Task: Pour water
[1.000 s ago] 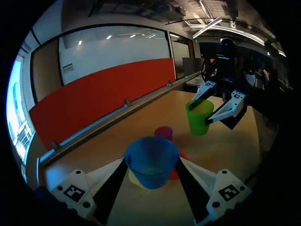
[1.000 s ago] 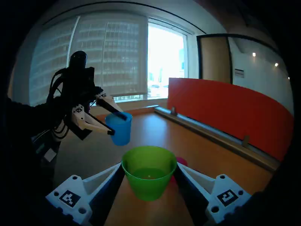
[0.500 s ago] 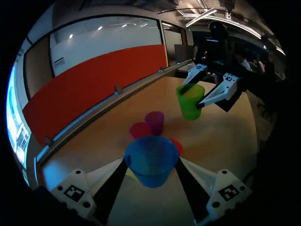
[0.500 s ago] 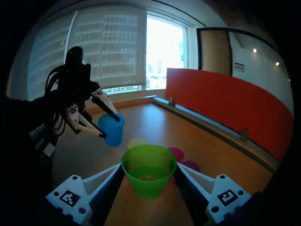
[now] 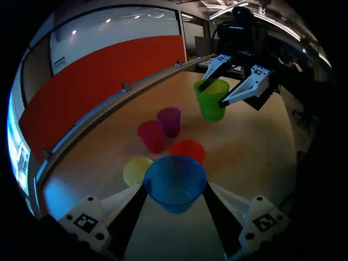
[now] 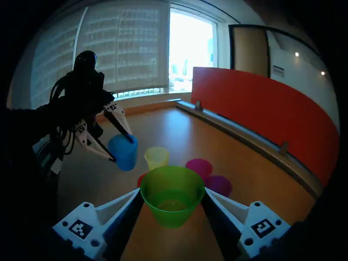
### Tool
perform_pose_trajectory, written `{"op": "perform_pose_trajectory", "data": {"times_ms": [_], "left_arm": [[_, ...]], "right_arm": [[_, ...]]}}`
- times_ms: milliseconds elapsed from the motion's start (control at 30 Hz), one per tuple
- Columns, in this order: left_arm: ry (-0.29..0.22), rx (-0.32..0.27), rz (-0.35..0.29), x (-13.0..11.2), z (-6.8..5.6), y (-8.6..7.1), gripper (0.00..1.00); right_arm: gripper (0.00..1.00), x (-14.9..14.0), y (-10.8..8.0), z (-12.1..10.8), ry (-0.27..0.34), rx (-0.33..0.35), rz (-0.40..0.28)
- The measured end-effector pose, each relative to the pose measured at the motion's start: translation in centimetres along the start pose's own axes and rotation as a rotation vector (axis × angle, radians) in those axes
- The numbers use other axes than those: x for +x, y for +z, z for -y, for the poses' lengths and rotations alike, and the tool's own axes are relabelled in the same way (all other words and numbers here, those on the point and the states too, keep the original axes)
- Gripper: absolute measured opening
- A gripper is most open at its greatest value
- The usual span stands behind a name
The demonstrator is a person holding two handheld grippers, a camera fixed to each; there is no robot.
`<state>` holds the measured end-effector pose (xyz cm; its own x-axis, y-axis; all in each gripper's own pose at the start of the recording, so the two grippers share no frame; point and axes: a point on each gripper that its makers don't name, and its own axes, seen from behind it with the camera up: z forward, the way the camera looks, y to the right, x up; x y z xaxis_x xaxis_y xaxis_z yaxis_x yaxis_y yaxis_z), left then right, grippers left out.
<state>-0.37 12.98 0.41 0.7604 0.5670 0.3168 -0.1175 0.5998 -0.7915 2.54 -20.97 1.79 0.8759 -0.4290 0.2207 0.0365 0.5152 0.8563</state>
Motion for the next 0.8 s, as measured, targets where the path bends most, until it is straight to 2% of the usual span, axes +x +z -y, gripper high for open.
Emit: {"op": "perform_pose_trajectory", "data": {"times_ms": [300,800], "left_arm": [[-0.017,-0.043,0.039,-1.7,-0.8,2.0,0.87],[-0.044,-0.073,0.052,-3.8,-1.5,4.8,0.87]], "right_arm": [[0.90,-0.9,0.6,-0.3,-0.007,0.007,0.022],[0.90,-2.0,1.3,-1.0,-0.011,0.001,0.050]]}}
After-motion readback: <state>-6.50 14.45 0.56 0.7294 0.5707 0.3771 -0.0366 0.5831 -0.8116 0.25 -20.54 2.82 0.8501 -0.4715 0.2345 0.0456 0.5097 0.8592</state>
